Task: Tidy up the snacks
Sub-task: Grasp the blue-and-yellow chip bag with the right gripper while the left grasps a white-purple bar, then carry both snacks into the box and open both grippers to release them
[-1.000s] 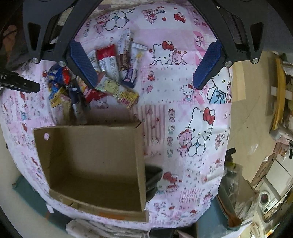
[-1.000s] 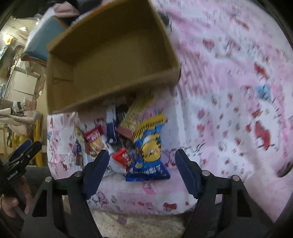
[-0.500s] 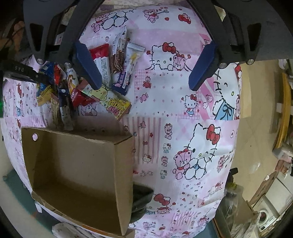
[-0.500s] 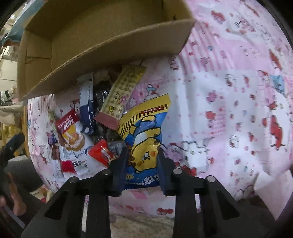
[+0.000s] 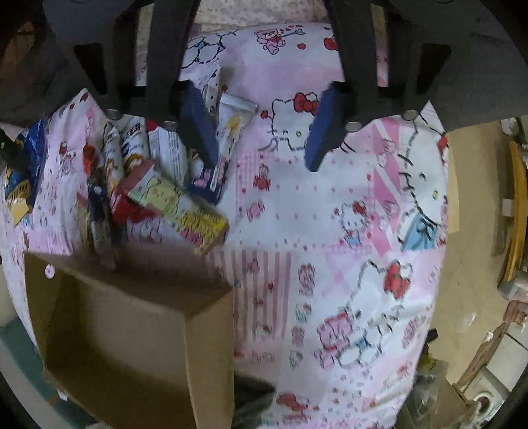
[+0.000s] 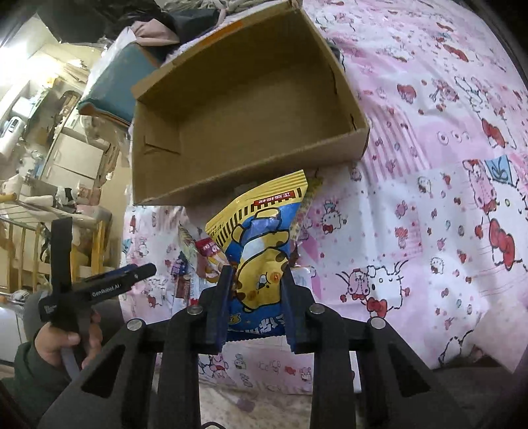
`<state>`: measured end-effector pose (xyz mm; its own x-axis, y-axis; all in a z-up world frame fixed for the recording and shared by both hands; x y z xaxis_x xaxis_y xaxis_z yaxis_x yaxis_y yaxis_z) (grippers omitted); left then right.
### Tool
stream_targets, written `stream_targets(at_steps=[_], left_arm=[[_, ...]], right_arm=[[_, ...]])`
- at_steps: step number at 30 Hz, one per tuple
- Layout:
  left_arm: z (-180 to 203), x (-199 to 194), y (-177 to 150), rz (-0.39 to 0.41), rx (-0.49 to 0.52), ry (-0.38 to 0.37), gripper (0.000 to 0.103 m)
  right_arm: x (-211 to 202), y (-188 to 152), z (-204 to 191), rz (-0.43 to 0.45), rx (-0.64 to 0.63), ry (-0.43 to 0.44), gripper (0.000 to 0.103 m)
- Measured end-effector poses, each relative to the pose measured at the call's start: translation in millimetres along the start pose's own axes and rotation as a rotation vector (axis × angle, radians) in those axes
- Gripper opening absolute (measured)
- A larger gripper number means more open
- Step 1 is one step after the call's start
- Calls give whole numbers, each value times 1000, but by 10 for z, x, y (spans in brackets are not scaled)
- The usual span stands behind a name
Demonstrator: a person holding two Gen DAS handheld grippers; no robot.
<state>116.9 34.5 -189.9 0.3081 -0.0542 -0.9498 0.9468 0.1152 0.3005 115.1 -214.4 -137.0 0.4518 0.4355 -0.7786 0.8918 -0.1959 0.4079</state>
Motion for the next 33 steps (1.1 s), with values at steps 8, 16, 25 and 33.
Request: stream_targets(at_steps=[8, 16, 25, 33], left_arm=[[296, 303, -261, -110, 124, -19, 29], [352, 136, -266, -79, 147, -8, 14], [216, -647, 191, 195, 23, -11, 14], [251, -1000, 759, 320, 0, -73, 14]], right_arm=[[69, -24, -59, 0, -1, 13, 28], [16, -36, -73, 5, -15, 21, 28], [-94, 39, -231, 53, -25, 90, 28], [-268, 448, -350, 178, -30, 147, 28]])
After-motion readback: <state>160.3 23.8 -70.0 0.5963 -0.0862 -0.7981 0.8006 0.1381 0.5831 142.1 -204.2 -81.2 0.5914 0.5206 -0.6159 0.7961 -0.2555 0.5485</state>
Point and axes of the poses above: each gripper's, at about its wrist camera, not at the fingertips, and x roughly the way its jaws point, z to its right, y to its top, the point moved 7 cm from there along x, roughly the way its jaws point, and after that the axes turned 13 degrees about z, right-handed, at the moved point
